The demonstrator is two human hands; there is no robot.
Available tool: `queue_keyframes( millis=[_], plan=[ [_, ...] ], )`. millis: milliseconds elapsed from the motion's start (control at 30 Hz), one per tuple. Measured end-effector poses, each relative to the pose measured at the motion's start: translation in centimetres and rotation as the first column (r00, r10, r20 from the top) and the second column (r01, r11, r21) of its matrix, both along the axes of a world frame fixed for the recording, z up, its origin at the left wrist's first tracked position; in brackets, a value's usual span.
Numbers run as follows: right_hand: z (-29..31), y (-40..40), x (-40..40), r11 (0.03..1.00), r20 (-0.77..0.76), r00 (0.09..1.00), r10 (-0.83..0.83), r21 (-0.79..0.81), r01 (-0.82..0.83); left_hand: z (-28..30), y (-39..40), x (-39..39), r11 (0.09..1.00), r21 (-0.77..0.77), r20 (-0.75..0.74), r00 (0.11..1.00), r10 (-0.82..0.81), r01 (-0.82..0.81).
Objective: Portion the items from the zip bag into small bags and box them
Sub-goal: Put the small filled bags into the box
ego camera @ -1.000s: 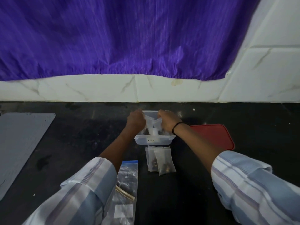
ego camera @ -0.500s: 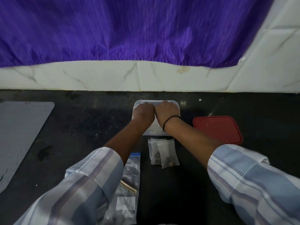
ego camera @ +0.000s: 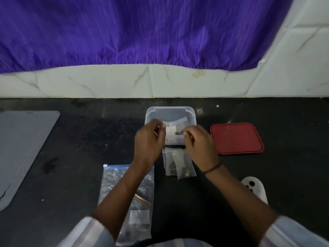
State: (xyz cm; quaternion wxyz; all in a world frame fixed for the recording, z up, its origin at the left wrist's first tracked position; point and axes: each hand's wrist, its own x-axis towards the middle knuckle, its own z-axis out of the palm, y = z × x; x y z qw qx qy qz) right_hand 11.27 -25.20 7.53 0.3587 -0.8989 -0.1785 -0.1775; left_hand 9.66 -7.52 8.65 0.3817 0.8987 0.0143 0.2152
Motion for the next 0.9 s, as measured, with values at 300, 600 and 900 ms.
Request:
queue_keyframes(
  millis=[300, 600, 900],
  plan=[
    [-6.8, -2.3, -2.7, 0.956, -0.548, 0.828, -0.121, -0.289, -0.051, -8.0, -2.3, -4.0, 0.976, -0.141, -0.451, 0.888, 0.088, -0.168],
    [-6.5, -2.0, -1.8, 0.951, -0.593, 0.799, -0.101, -0.295, -0.098, -7.0, -2.7, -3.8, 0.978, -0.19, -0.434, 0.901, -0.005, -0.087],
    [-2.8, -4.8, -3.8, 0.985, -0.46, 0.871, 0.17, 0.105, -0.136, -4.5, -0.7, -6.6, 0.907, -0.422, -0.237, 0.966, -0.106, -0.004]
  ],
)
